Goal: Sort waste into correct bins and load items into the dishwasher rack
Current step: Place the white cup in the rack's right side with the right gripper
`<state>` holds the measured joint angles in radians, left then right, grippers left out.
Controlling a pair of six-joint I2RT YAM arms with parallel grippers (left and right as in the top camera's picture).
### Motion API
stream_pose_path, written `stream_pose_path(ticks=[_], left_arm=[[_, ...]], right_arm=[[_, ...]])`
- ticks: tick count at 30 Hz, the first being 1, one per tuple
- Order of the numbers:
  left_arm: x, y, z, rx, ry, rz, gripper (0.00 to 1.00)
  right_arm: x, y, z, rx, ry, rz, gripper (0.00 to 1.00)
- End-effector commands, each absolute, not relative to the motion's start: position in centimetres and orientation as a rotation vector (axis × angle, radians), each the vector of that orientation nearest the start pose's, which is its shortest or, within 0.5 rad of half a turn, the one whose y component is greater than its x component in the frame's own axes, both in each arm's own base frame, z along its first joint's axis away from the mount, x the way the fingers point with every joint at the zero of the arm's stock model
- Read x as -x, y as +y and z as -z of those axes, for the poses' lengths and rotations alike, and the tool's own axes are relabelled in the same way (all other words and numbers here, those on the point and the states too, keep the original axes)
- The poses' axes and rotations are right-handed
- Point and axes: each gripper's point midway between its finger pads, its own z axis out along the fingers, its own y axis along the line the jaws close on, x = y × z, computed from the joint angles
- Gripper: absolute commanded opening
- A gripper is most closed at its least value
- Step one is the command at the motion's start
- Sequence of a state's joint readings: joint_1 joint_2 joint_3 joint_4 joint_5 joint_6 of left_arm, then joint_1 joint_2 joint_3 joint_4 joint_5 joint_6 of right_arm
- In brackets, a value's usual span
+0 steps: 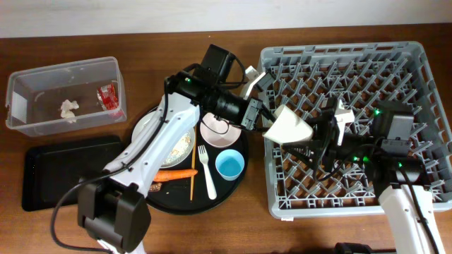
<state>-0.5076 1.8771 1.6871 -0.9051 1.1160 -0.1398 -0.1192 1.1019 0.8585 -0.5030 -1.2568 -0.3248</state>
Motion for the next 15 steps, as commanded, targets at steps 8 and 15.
stream_pose_path(ticks=[8, 15], left_arm=[[-38.7, -11.2, -20.3, -0.095, 2.761, 0.504, 0.09], [-35.9, 0.0, -21.5, 0.220, 2.808, 0.080, 0.09]], right_arm=[[-30.6, 9.0, -23.2, 0.258, 2.128, -0.889, 0.25], [-28.1, -1.6, -25.9, -0.201, 2.472, -0.129, 0.22]])
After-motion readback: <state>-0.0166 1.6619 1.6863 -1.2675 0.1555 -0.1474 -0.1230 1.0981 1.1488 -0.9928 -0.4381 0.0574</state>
